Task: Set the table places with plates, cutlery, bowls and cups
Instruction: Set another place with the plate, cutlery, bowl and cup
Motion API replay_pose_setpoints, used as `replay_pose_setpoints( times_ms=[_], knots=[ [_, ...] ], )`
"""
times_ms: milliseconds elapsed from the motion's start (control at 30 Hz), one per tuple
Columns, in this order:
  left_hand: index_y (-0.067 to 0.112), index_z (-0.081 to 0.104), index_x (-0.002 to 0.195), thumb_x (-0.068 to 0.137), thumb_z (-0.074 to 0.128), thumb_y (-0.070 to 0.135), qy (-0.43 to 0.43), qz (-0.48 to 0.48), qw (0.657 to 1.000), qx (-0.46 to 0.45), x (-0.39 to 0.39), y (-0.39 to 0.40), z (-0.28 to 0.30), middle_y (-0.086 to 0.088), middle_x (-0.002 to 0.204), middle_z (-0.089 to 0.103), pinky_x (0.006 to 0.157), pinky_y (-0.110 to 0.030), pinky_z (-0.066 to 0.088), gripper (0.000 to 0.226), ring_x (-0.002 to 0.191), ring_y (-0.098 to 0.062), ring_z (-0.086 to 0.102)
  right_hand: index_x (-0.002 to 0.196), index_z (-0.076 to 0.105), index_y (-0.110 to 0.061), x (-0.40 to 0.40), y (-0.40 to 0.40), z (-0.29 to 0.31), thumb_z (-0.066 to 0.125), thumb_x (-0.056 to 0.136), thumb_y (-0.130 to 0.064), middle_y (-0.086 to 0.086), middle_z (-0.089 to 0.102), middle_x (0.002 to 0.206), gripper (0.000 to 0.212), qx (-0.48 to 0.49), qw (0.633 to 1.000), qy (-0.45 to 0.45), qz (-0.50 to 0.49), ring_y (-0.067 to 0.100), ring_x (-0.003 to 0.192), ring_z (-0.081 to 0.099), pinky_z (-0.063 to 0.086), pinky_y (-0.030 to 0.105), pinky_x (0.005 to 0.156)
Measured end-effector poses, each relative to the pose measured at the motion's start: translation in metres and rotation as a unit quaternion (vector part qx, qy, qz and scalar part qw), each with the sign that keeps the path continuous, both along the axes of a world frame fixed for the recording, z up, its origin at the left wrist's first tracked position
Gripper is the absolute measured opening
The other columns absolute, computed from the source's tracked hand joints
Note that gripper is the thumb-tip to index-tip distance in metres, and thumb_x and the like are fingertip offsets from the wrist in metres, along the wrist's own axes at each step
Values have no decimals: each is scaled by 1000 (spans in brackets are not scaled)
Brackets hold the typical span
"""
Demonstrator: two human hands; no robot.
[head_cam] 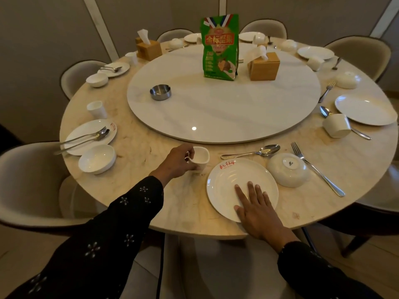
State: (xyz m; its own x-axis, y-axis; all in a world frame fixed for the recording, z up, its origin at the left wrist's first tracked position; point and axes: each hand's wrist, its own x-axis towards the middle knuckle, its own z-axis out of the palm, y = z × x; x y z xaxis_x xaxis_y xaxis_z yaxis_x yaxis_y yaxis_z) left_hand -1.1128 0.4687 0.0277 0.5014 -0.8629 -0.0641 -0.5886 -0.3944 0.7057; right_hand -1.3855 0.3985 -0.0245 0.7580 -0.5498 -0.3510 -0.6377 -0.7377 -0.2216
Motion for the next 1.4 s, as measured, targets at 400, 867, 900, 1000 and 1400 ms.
replay_pose_setpoints(
  times_ms=[400, 867, 900, 1000, 1400],
  knots=[
    [19, 49, 85, 75, 78, 7, 18, -3, 1000, 6, 6, -1, -10, -2, 125, 54, 81, -26, 49, 34, 118, -27, 54, 148, -24, -33, -2, 0, -7, -14, 75, -64, 9, -28, 157, 80, -3, 1000, -19, -6, 30, 145, -22, -11, 43, 118],
    [20, 58, 108, 91, 60, 34, -189, -110, 974, -57, -99, -92, 13, 6, 104, 64, 80, -32, 46, 23, 96, -17, 59, 126, 56, -22, -62, -74, 42, 59, 92, -29, 1, 57, 129, 35, -45, 934, -308, -176, 17, 116, 48, 32, 25, 93],
    [20, 58, 110, 91, 60, 34, -188, -103, 976, -45, -105, -104, 11, 5, 105, 64, 80, -32, 46, 23, 97, -17, 59, 124, 57, -21, -70, -85, 42, 60, 92, -27, 1, 57, 128, 33, -55, 927, -316, -194, 18, 114, 49, 33, 26, 92],
    [19, 58, 118, 93, 57, 33, -185, -78, 980, -2, -116, -140, -2, 2, 113, 63, 84, -33, 45, 29, 104, -19, 59, 122, 55, -23, -90, -117, 36, 58, 93, -25, 0, 56, 126, 30, -55, 913, -319, -247, 17, 111, 48, 39, 28, 88],
    [15, 66, 103, 89, 58, 18, -175, -79, 966, 174, -113, -202, -28, -5, 107, 65, 78, -34, 47, 16, 98, -25, 62, 124, 55, -19, -111, -188, 0, 51, 93, -20, 5, 56, 120, 31, -45, 941, -179, -285, 26, 107, 50, 48, 42, 86]
  ],
)
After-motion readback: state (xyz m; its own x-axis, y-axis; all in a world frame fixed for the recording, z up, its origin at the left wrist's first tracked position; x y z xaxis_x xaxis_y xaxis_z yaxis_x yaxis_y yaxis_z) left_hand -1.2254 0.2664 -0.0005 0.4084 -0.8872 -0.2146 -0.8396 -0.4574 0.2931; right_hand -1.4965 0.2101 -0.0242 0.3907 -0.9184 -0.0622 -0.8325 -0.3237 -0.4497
